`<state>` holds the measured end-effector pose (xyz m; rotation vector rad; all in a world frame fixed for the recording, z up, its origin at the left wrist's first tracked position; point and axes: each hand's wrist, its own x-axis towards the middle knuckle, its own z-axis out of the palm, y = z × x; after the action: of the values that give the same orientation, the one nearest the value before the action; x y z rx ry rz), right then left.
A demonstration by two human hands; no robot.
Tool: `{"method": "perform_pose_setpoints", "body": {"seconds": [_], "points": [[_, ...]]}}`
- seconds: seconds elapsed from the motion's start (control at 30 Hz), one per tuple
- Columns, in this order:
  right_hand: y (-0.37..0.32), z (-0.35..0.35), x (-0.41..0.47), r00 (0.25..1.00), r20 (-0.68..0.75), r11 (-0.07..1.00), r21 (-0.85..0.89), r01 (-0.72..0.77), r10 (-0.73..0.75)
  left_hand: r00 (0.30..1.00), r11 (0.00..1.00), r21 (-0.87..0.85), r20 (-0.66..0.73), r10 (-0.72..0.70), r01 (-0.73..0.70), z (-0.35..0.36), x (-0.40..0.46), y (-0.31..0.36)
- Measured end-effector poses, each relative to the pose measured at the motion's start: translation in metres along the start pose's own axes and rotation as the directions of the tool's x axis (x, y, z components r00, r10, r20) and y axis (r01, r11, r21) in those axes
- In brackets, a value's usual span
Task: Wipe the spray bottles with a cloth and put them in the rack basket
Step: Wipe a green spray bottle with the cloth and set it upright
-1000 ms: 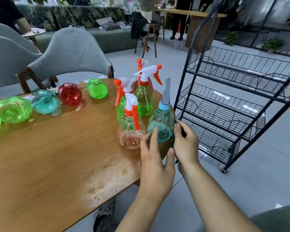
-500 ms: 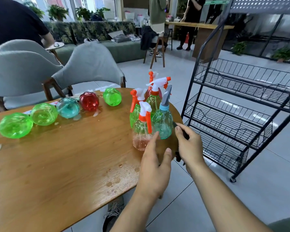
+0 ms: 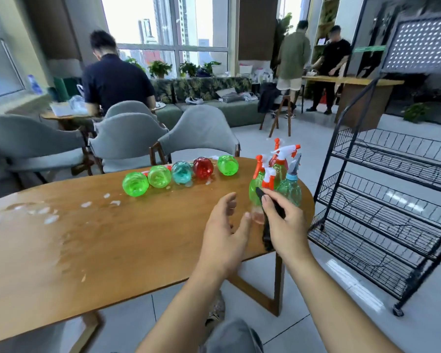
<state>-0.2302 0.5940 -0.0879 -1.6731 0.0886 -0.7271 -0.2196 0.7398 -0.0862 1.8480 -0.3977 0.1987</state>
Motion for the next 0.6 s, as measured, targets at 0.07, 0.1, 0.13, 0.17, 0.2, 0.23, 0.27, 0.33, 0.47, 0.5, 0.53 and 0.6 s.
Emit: {"method": "perform_pose_setpoints", "body": {"seconds": [0.07, 0.1, 0.13, 0.17, 0.2, 0.23, 0.27, 0.33, 0.47, 0.5, 0.53, 0.6], "points": [[-0.012, 0.021, -0.010, 0.998, 0.056, 1.000, 0.021, 0.014, -0.015, 0.999, 1.000, 0.007, -0.042, 0.005, -0.005, -0.025, -0.008, 0.001], [-0.018, 0.031, -0.015, 0.996, 0.086, 1.000, 0.024, 0.017, -0.019, 0.998, 1.000, 0.013, -0.063, 0.006, -0.005, -0.037, -0.011, 0.001], [-0.023, 0.041, -0.020, 0.993, 0.115, 0.999, 0.025, 0.021, -0.023, 0.996, 1.000, 0.021, -0.084, 0.005, -0.004, -0.050, -0.014, 0.000], [-0.028, 0.050, -0.024, 0.989, 0.143, 0.999, 0.022, 0.025, -0.028, 0.994, 1.000, 0.028, -0.106, 0.004, -0.001, -0.064, -0.017, -0.002], [-0.033, 0.060, -0.028, 0.985, 0.170, 0.999, 0.018, 0.031, -0.034, 0.992, 0.999, 0.036, -0.129, 0.002, 0.003, -0.077, -0.019, -0.003], [-0.037, 0.070, -0.031, 0.981, 0.192, 0.999, 0.018, 0.035, -0.038, 0.988, 0.999, 0.045, -0.153, 0.000, 0.007, -0.091, -0.021, -0.005], [-0.042, 0.079, -0.033, 0.977, 0.208, 0.999, 0.021, 0.039, -0.043, 0.985, 0.998, 0.055, -0.175, -0.003, 0.013, -0.103, -0.023, -0.007], [-0.048, 0.099, -0.036, 0.971, 0.235, 0.999, 0.026, 0.047, -0.052, 0.977, 0.996, 0.079, -0.213, -0.013, 0.031, -0.127, -0.023, -0.013], [-0.048, 0.140, -0.030, 0.963, 0.266, 0.999, 0.026, 0.028, -0.034, 0.965, 0.991, 0.113, -0.258, -0.035, 0.066, -0.162, -0.013, -0.031], [-0.046, 0.151, -0.027, 0.962, 0.272, 0.999, 0.026, 0.020, -0.026, 0.963, 0.990, 0.121, -0.265, -0.044, 0.078, -0.169, -0.007, -0.037], [-0.043, 0.162, -0.023, 0.959, 0.283, 1.000, 0.028, 0.013, -0.021, 0.961, 0.988, 0.127, -0.271, -0.052, 0.089, -0.175, 0.000, -0.044], [-0.034, 0.184, -0.012, 0.951, 0.309, 1.000, 0.028, -0.007, -0.002, 0.957, 0.985, 0.132, -0.282, -0.072, 0.112, -0.185, 0.017, -0.060]]}}
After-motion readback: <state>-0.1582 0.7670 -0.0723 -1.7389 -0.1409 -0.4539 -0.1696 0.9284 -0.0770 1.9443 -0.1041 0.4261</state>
